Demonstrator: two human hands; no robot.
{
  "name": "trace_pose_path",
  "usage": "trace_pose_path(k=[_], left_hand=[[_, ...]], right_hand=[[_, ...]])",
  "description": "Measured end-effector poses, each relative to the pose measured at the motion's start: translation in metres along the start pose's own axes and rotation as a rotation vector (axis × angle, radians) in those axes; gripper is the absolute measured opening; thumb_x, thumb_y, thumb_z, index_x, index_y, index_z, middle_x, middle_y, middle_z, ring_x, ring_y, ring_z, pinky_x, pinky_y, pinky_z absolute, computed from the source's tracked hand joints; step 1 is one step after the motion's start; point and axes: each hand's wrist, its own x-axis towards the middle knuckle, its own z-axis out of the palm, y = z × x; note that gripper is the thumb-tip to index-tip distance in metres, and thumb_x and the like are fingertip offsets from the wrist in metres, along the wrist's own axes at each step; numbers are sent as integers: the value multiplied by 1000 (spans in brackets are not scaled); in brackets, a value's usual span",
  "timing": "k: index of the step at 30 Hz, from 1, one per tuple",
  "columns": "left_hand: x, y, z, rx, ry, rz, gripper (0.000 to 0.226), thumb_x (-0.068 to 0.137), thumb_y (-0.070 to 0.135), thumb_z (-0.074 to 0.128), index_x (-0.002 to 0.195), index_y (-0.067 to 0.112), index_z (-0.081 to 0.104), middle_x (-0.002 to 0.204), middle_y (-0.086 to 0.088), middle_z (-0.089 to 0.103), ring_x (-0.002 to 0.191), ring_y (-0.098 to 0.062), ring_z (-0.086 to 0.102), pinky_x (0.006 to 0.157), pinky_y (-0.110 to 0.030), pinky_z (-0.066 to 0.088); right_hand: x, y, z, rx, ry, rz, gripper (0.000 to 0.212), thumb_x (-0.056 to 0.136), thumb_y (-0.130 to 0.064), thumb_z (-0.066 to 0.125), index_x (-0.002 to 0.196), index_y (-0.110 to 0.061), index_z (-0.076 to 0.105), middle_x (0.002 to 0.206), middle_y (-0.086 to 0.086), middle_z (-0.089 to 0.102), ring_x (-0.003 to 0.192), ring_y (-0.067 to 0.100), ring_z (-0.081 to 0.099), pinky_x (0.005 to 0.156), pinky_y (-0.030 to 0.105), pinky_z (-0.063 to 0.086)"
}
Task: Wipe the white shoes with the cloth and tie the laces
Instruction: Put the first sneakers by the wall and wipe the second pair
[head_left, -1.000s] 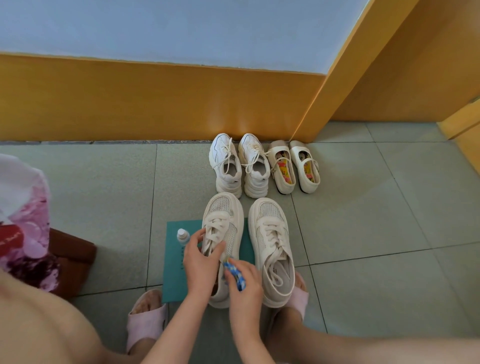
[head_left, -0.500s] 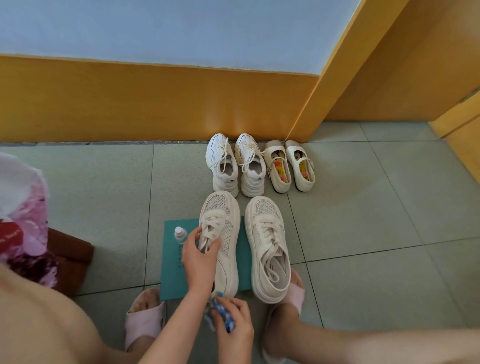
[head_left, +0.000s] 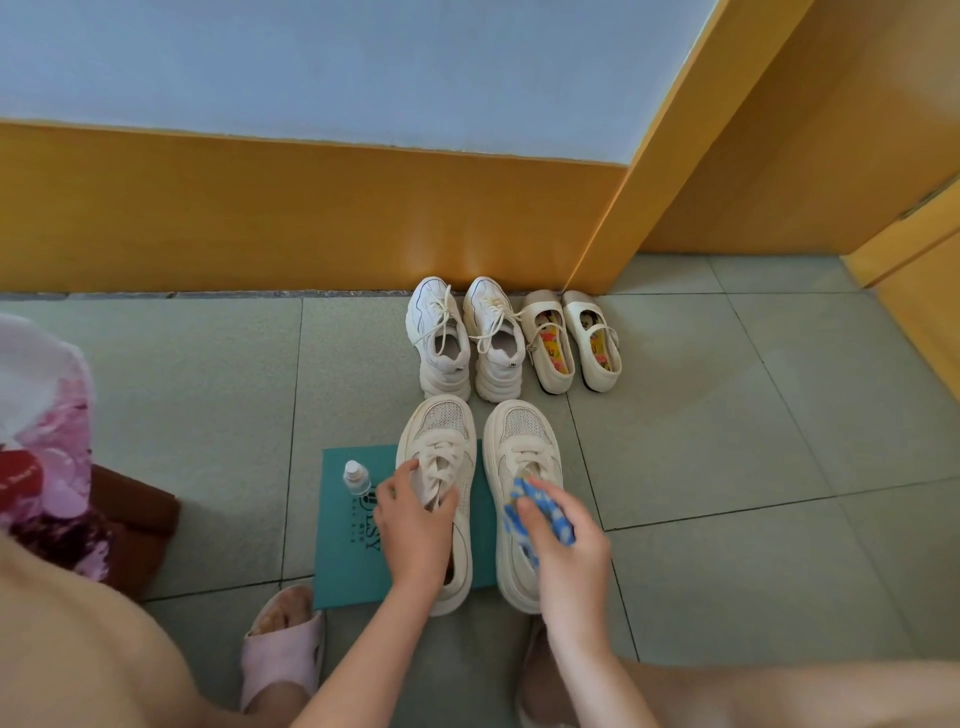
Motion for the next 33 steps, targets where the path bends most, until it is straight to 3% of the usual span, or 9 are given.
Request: trace_pose_path(k=[4,7,11,13,16,20,24,28,33], left_hand=[[-8,9,-9,-16,20,55,56,81,37,67,130,20,47,133,-2,42,122,-22,41,92,-31,38],[-15,34,-26,-355,38,74,27,92,34,54,118,27,54,123,3,54,112,-13,53,87,-23,42],[-7,69,-50,-744,-282,-117,24,96,36,45,117,33,55,111,10,62,102,-10,61,77,-29,52],[0,76,-57,-755,-400,-127,28,95,36,48,120,28,57,112,4,64,98,-12,65,73,-28,55],[7,71,-60,-723,-352,-78,28,88,24,62,116,25,58,109,-3,65,90,-12,68,67,-24,56],[17,57,-63,-708,-244,-112,27,80,18,71,103,28,62,108,-13,67,97,-27,67,82,-38,54],[28,54,-76,-683,-143,-90,32,82,19,70,113,19,61,107,-10,68,100,-24,65,82,-32,54],[40,57,-86,-706,-101,-52,26,84,15,68,108,21,60,107,-11,67,95,-22,67,74,-26,54],[48,61,-94,-710,-82,-23,28,85,12,65,111,19,59,107,-10,67,93,-20,66,73,-21,54]], right_hand=[[26,-8,15,-31,-55,2,21,85,-13,68,106,-17,69,107,0,69,99,7,65,88,21,52],[37,-15,29,8,-123,33,21,89,-14,64,109,-19,66,110,1,68,100,8,66,79,15,52],[41,-25,50,69,-250,85,24,96,-18,52,118,-19,64,116,-1,67,106,8,64,89,21,51],[39,-30,57,113,-332,133,28,99,-17,45,121,-19,62,114,-4,68,104,6,65,85,19,52],[39,-35,64,100,-420,156,29,99,-22,42,112,-28,67,105,-11,70,98,-1,65,76,13,50],[42,-36,65,100,-460,188,29,99,-26,41,110,-25,68,113,-8,68,106,2,61,77,12,48],[56,-25,71,-200,-319,95,40,94,-33,54,132,-20,52,132,-6,54,120,4,47,85,9,41],[66,0,91,-714,-348,6,86,81,-50,66,148,-18,22,154,4,26,140,23,27,112,38,29],[67,21,109,-1054,-354,98,110,77,-54,68,151,-17,-4,158,11,8,137,32,33,100,40,39]])
